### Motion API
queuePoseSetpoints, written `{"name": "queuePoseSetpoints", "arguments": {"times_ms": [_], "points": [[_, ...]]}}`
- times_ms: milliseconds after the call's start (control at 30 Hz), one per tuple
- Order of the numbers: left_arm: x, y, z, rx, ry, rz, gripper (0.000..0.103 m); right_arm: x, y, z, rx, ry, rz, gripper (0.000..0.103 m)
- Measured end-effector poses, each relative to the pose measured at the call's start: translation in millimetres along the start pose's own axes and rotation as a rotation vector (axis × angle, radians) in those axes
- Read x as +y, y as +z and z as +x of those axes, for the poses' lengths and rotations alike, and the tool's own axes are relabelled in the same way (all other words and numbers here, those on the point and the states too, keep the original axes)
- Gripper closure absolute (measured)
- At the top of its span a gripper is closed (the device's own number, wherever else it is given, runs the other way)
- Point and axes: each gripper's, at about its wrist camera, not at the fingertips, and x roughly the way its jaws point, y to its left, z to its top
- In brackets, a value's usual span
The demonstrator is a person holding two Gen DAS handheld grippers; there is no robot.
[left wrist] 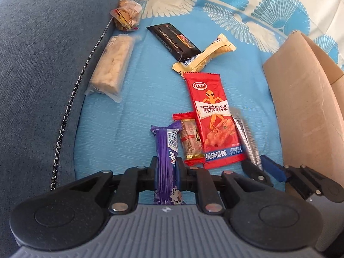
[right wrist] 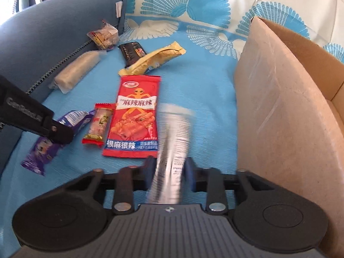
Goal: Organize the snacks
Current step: 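Grasp the silver stick pack with the right tool, then lift the purple candy and silver stick over the cardboard box with both tools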
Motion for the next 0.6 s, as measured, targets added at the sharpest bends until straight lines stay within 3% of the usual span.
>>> {"name": "queuePoseSetpoints", "arguments": {"times_ms": [67, 167, 600], "points": [[0.0, 0.1, 0.3, -0.002, 0.003, 0.000, 0.087, 0.7, -1.2, -2.1, -0.008, 0.003, -0.010, 0.083], [1.2, 1.1, -1.2, -0.014, 0.008, -0.006, 0.087, 4.1, -1.2, -11.4, -0.037, 0.004, -0.042, 0.097], [7.0, 3.5, -10.1, -0.066, -0.007, -0.045, 0.088, 5.6, -3.0, -63.3, -0.127, 0.147, -0.075, 0.099]]}}
